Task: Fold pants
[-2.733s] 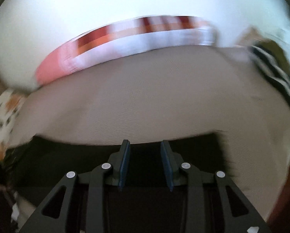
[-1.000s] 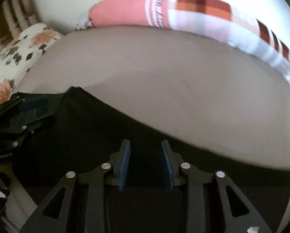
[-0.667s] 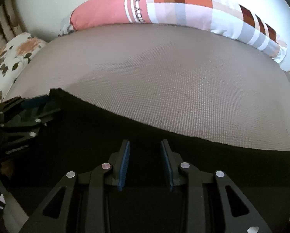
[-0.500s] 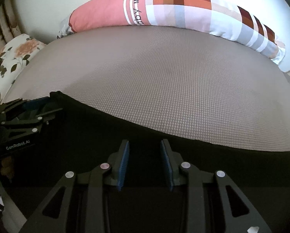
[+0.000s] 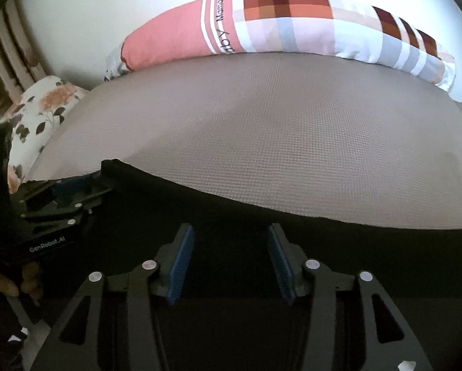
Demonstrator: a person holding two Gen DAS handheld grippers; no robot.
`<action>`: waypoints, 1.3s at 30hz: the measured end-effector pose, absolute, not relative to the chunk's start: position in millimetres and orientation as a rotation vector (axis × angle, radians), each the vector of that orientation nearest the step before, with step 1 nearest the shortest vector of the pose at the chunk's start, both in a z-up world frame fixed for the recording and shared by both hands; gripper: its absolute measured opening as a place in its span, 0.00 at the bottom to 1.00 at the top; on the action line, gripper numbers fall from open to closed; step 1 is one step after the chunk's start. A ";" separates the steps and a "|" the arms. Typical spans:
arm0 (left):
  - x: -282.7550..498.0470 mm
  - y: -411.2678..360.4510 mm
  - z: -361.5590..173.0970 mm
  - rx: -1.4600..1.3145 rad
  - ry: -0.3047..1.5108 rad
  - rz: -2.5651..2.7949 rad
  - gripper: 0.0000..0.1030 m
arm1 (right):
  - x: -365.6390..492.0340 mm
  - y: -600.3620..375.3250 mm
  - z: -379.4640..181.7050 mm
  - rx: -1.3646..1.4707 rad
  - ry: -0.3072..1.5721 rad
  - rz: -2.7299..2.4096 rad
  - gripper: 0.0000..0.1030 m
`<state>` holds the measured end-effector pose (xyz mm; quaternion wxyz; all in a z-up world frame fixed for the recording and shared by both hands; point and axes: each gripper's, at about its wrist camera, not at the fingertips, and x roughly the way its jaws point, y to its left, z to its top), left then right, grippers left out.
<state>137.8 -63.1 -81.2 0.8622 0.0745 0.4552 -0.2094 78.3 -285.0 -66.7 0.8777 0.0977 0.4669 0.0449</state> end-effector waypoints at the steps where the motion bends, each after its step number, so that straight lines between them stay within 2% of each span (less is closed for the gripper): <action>1: 134.3 -61.5 -80.6 0.152 0.954 -0.433 0.60 | 75.3 -286.5 -65.0 0.206 0.969 0.089 0.51; 10: 96.8 -51.2 -77.7 0.134 0.941 -0.391 0.61 | 31.5 -327.6 -56.1 0.322 0.934 0.039 0.56; 21: 77.4 -56.5 -92.0 0.158 0.977 -0.378 0.61 | -13.2 -388.4 -56.3 0.435 0.929 -0.042 0.56; 39: 76.0 -56.9 -94.1 0.164 0.960 -0.388 0.69 | -57.0 -518.4 -56.0 0.723 0.917 -0.008 0.56</action>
